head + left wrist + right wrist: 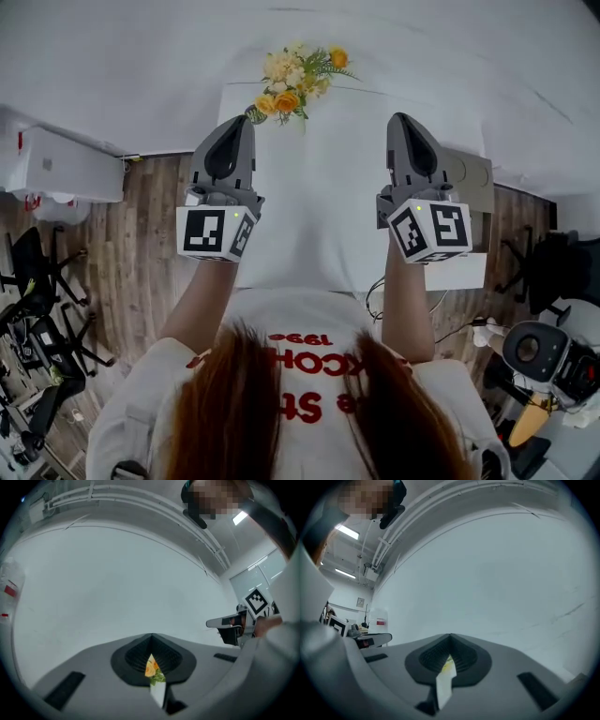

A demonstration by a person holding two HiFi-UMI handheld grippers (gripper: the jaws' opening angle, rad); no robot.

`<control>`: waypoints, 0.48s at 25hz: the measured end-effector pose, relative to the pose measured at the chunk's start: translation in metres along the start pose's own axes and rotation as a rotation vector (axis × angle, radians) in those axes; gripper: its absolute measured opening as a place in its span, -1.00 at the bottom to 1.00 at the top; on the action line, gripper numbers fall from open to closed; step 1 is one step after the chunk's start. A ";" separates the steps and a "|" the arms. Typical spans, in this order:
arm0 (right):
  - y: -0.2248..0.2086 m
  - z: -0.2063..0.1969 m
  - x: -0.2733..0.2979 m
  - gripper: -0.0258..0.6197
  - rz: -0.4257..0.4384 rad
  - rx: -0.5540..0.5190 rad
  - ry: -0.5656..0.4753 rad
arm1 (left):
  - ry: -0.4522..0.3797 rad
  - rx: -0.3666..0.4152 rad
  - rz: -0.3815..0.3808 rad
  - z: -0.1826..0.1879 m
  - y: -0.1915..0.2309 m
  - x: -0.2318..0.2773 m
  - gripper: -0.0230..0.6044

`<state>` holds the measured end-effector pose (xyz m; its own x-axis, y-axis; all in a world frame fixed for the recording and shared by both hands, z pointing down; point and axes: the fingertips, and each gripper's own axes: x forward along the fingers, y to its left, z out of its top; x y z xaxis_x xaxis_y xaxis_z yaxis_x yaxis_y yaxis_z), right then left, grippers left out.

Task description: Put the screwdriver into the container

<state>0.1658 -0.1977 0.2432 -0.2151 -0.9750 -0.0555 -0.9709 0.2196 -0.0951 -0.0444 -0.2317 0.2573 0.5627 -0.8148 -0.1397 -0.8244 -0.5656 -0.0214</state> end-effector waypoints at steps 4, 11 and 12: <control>0.016 0.001 0.008 -0.91 0.024 -0.011 0.003 | -0.001 -0.011 0.030 0.001 0.016 -0.005 -0.91; 0.019 0.004 0.008 -0.91 0.023 -0.010 0.003 | -0.012 -0.012 0.038 0.004 0.025 -0.005 -0.91; 0.019 0.004 0.008 -0.91 0.021 -0.008 0.002 | -0.013 -0.011 0.037 0.004 0.025 -0.005 -0.91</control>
<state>0.1462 -0.2012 0.2370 -0.2354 -0.9703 -0.0552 -0.9670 0.2395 -0.0863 -0.0680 -0.2417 0.2530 0.5307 -0.8337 -0.1529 -0.8440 -0.5363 -0.0050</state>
